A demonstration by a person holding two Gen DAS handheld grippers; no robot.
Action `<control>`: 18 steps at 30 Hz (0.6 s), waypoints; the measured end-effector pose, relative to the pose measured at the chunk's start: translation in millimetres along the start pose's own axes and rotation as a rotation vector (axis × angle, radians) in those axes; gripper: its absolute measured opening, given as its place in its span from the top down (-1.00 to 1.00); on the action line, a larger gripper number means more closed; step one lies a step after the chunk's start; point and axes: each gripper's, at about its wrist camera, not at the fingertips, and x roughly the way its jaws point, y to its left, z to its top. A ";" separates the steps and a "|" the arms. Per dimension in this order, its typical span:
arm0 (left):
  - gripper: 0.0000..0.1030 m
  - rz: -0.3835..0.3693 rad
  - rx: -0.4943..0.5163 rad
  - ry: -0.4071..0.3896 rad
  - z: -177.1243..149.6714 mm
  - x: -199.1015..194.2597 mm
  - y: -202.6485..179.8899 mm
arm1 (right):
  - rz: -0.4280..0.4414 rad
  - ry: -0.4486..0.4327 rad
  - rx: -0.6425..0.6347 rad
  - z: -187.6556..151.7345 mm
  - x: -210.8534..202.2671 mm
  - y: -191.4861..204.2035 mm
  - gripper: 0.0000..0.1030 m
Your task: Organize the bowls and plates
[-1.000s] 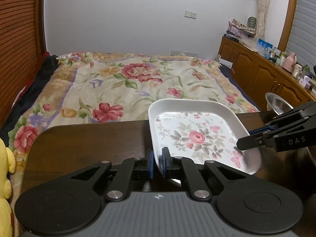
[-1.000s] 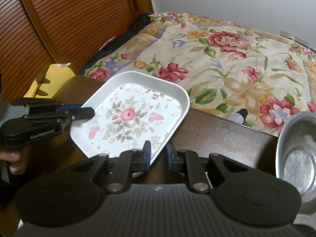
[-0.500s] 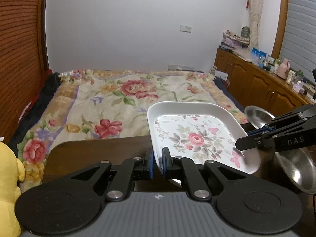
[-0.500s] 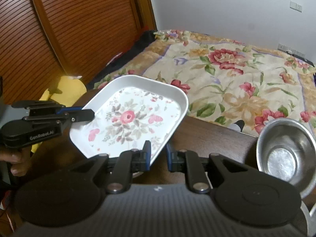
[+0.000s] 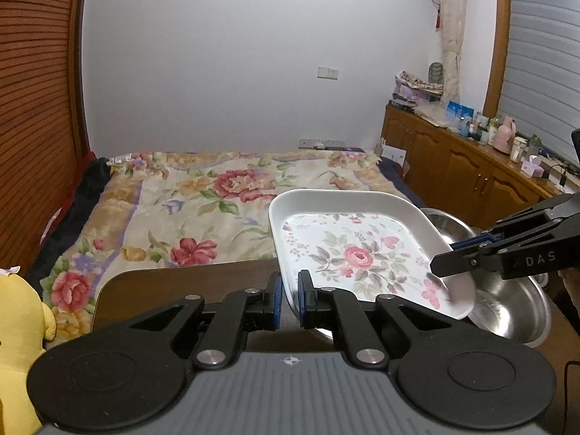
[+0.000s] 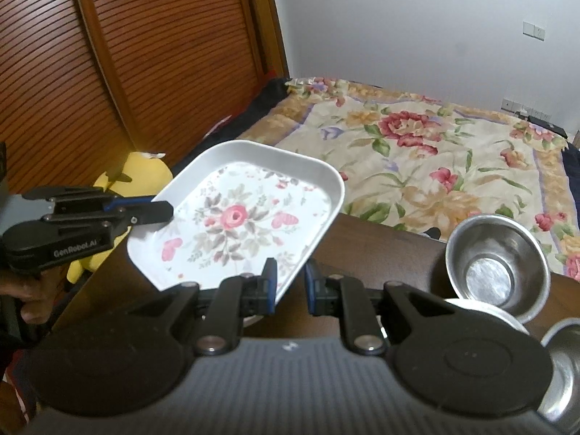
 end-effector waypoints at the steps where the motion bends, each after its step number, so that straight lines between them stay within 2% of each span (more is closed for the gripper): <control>1: 0.79 0.000 0.002 -0.002 -1.1 -3.7 -1.9 | -0.001 -0.003 -0.001 -1.5 -3.3 1.3 0.65; 18: 0.79 -0.008 0.003 -0.026 -32.7 -58.7 -29.9 | 0.005 -0.021 -0.017 -43.7 -45.0 23.3 0.65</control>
